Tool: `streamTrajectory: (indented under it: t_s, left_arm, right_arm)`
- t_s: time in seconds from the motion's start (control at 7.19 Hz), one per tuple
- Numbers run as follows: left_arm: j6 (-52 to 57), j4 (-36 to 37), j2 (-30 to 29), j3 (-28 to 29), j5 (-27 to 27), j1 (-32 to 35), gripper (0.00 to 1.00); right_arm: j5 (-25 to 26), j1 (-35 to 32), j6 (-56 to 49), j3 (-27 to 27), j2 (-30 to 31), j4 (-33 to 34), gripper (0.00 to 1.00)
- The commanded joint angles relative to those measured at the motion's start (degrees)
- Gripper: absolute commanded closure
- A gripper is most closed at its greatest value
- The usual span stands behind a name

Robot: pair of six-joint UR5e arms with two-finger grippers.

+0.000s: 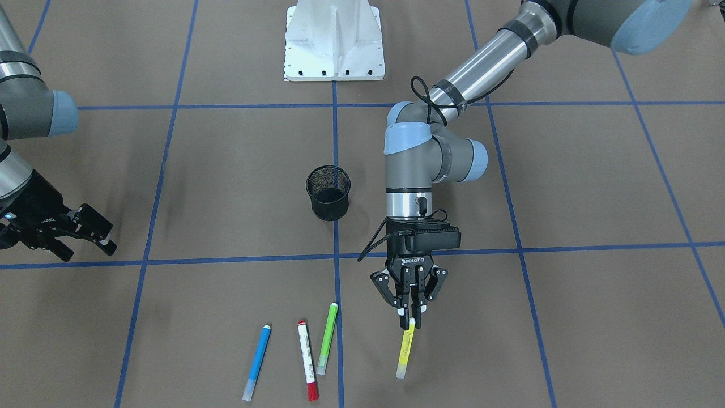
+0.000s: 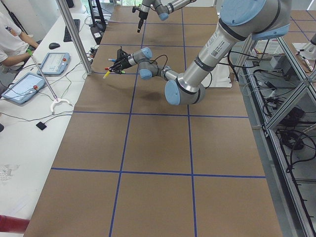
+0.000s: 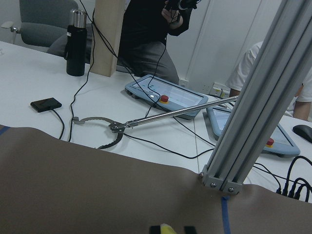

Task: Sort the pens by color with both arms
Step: 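Lower the yellow highlighter beside the green marker and open the left gripper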

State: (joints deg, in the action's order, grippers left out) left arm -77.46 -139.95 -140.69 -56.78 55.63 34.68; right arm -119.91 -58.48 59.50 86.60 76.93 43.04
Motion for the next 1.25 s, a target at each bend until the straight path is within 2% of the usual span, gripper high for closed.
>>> streamTrajectory:
  t_s: [0.0, 0.14, 0.28, 0.42, 0.56, 0.7, 0.83, 0.97, 1.11]
  left_arm:
    - [-0.76, -0.85, -1.33, 2.72, -0.87, -0.32, 1.00]
    - [-0.76, -0.85, -1.69, 2.99, -0.35, -0.32, 1.00]
    - [-0.76, -0.85, -1.69, 3.08, -0.08, -0.40, 0.46]
    - [-0.50, -0.85, -1.69, 3.34, 0.18, -0.93, 0.41]
    - [-0.15, -0.76, -1.69, 2.91, 1.83, -0.93, 0.30]
    - [0.72, -0.76, -1.69, 1.42, 3.94, -0.84, 0.11]
    - [7.34, -0.50, -1.25, -3.99, 7.18, 0.46, 0.04]
    - [10.72, 2.12, 1.27, -9.09, 12.26, 2.13, 0.02]
    - [11.36, 7.45, 7.65, -18.01, 19.27, 4.84, 0.02]
  right_arm:
    - [0.38, 0.04, 0.00, -0.20, -0.03, -0.50, 0.00]
    - [0.38, 0.04, 0.00, -0.20, -0.03, -0.41, 0.00]
    - [0.47, 0.04, 0.00, -0.20, -0.03, -0.41, 0.00]
    - [0.47, 0.04, 0.00, -0.20, -0.03, -0.41, 0.00]
    - [0.47, 0.04, 0.00, -0.20, -0.03, -0.41, 0.00]
    - [0.38, 0.04, 0.08, -0.12, -0.20, -0.41, 0.00]
    - [0.21, -0.14, 0.17, 0.06, -0.81, -0.41, 0.00]
    - [-0.49, -1.88, 0.09, 0.67, -0.82, -0.32, 0.00]
    - [-3.80, -5.29, -0.09, 0.59, -0.47, 0.90, 0.00]
